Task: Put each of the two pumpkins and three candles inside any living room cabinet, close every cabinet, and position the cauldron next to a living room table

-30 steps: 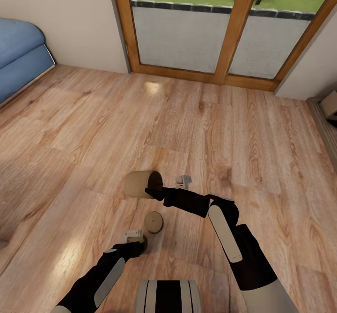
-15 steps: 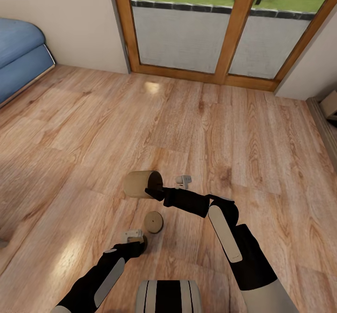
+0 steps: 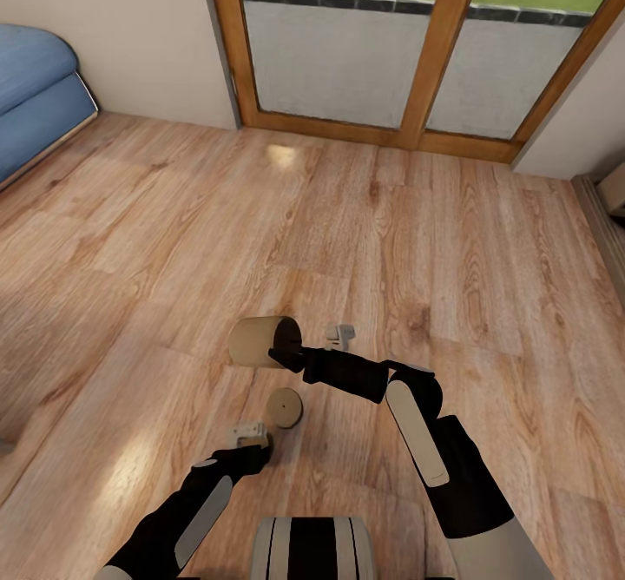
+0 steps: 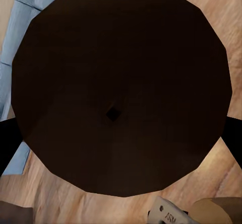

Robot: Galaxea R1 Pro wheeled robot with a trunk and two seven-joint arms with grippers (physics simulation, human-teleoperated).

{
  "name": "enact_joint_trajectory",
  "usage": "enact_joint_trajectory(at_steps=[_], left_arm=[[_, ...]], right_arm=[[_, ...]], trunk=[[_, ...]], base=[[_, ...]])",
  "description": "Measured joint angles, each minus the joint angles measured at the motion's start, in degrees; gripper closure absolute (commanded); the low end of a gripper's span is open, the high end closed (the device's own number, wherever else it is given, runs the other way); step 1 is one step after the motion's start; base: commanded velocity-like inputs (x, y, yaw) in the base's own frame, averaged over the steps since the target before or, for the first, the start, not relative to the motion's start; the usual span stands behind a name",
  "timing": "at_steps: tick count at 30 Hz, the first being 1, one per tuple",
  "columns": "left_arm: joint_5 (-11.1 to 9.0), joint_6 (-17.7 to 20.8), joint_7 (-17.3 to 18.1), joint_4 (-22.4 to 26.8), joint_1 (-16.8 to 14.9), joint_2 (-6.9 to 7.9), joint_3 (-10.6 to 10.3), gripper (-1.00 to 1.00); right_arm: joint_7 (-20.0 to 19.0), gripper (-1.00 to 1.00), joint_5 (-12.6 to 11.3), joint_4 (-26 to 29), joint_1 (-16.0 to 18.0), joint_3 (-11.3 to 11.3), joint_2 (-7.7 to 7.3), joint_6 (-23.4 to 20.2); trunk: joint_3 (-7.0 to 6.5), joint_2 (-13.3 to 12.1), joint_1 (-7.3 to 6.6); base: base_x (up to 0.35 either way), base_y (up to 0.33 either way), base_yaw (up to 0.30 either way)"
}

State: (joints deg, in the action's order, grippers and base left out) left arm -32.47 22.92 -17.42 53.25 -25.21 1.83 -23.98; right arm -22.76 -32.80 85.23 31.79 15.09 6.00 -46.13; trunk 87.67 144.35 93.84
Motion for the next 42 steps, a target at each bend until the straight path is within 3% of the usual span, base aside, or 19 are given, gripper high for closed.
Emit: enact_joint_trajectory(at_steps=[6, 16, 17, 42], left_arm=[[-0.4, 0.0, 0.0, 1.7, 0.0, 0.0, -0.1, -1.0], [-0.7, -0.1, 0.0, 1.7, 0.0, 0.08, -0.1, -1.0], [-0.7, -0.1, 0.0, 1.7, 0.0, 0.08, -0.1, 1.0], [-0.8, -0.9, 0.1, 2.5, 0.0, 0.59, 0.3, 1.0]], right_arm=[[0.0, 1.0, 0.1, 0.0, 0.0, 0.0, 0.0, 0.0], [0.1, 1.0, 0.1, -0.1, 0.0, 0.0, 0.0, 0.0], [0.2, 1.0, 0.0, -0.1, 0.0, 0.0, 0.0, 0.0], [0.3, 1.0, 0.0, -0.1, 0.0, 0.0, 0.02, 0.0]], trunk=[[0.88, 0.1, 0.1], [0.89, 0.1, 0.1], [0.89, 0.1, 0.1], [0.89, 0.1, 0.1]], base=[[0.0, 0.0, 0.0], [0.0, 0.0, 0.0], [0.0, 0.0, 0.0], [0.0, 0.0, 0.0]])
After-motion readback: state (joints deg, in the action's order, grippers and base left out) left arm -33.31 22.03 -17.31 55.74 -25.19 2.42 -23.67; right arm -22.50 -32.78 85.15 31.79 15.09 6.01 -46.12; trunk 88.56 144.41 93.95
